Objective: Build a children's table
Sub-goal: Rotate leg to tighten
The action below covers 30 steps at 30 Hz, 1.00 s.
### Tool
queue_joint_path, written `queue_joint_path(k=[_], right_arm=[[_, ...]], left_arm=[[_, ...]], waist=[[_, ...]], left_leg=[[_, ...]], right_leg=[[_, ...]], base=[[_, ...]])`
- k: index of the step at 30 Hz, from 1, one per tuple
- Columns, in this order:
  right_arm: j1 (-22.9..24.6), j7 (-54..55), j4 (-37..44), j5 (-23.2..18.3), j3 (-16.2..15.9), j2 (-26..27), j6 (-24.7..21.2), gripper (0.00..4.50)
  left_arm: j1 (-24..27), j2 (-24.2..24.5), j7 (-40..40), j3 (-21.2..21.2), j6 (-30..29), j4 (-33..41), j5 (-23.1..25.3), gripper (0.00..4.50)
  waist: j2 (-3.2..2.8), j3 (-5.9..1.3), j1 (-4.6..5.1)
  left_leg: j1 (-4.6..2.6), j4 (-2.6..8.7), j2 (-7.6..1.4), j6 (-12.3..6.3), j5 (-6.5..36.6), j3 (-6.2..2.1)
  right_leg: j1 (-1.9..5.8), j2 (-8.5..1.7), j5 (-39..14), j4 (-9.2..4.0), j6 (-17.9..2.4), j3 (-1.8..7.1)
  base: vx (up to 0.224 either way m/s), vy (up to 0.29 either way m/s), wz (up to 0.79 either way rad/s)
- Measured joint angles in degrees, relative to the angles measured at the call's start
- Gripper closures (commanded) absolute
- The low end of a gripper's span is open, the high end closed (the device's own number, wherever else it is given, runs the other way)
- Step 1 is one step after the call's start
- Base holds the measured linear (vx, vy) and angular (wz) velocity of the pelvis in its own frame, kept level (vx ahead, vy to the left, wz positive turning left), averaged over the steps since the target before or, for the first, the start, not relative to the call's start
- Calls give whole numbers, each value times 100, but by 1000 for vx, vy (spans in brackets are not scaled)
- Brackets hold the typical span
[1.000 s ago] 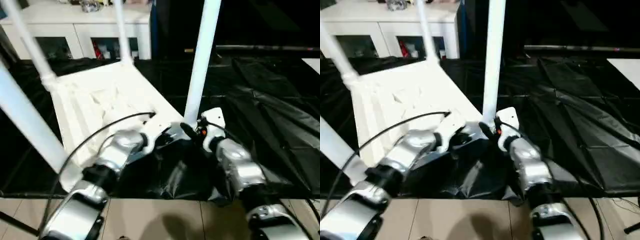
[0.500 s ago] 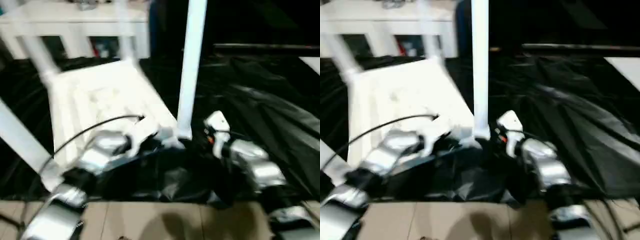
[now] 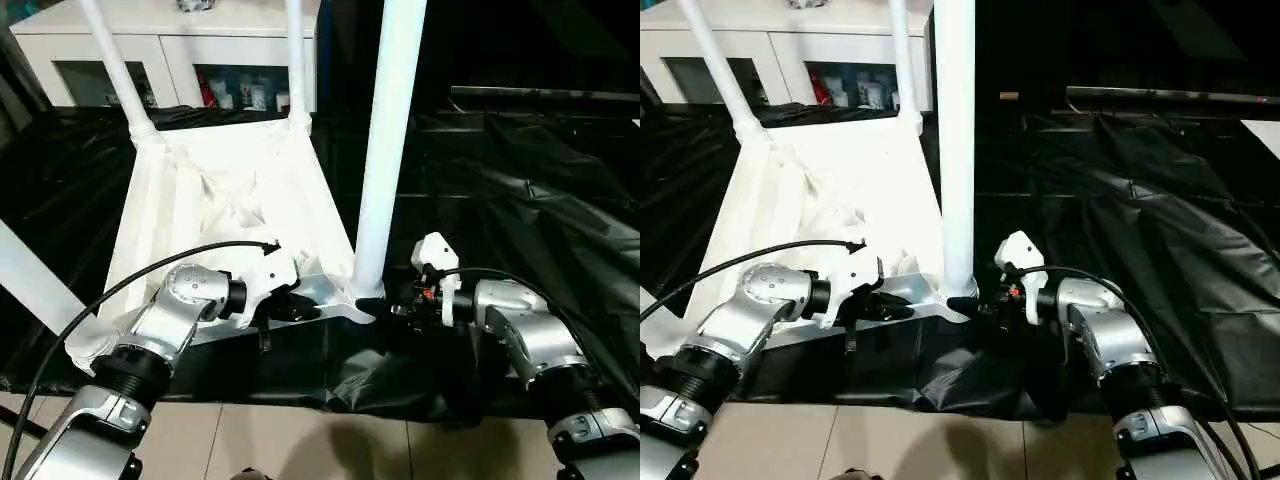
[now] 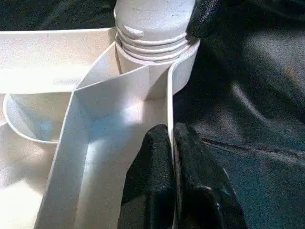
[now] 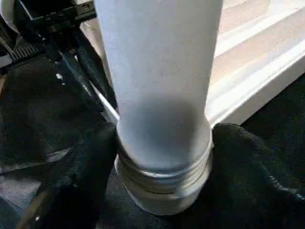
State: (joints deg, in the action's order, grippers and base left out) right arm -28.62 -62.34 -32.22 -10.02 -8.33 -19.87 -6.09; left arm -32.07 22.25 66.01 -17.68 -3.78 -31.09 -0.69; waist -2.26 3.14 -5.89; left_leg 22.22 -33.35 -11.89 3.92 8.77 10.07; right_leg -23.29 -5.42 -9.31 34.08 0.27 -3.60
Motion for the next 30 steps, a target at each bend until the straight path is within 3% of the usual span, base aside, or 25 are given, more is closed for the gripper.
queue_joint_path(k=[5,11,17,23,27,28,30], right_arm=[[0,-60,-2,-27,0,14,1,176],[23,130,-26,-32,52,88,2,183],[-6,2069,-310,104,531,704,1,184],[-42,4073,-342,313,907,1416,-72,184],[10,4176,-286,338,957,1530,2,184],[33,4176,-265,338,962,1533,23,128],[77,4103,-212,297,967,1535,46,107]], left_arm=[[20,8,15,-3,-86,81,-2,450],[16,-55,-102,17,-165,72,17,450],[-416,-738,-1407,120,-389,-598,294,450],[-790,-1470,-2663,127,-502,-1186,566,450],[-796,-1552,-2747,99,-472,-1200,618,450],[-795,-1568,-2744,90,-452,-1201,625,450],[-795,-1556,-2719,85,-419,-1202,642,450]], waist=[[0,0,-2],[0,0,5],[-2,-2,86],[-12,-8,80],[-23,-15,72],[-26,-16,67],[-27,-17,69]], left_leg=[[1,0,0,0,0,0],[-1,-3,0,0,0,0],[-16,-8,4,1,0,-2],[-21,0,7,1,0,-8],[-20,3,8,1,0,-10],[-18,4,9,1,0,-10],[-17,10,8,1,0,-10]], right_leg=[[0,0,-1,-1,1,0],[0,0,0,3,1,1],[7,-1,-9,7,19,5],[17,0,-10,-1,23,3],[21,0,-10,-6,23,3],[21,0,-10,-6,23,2],[21,0,-10,-5,23,1]], base=[[0,0,0],[0,0,0],[0,0,0],[0,0,0],[0,0,0],[0,0,0],[0,0,0]])
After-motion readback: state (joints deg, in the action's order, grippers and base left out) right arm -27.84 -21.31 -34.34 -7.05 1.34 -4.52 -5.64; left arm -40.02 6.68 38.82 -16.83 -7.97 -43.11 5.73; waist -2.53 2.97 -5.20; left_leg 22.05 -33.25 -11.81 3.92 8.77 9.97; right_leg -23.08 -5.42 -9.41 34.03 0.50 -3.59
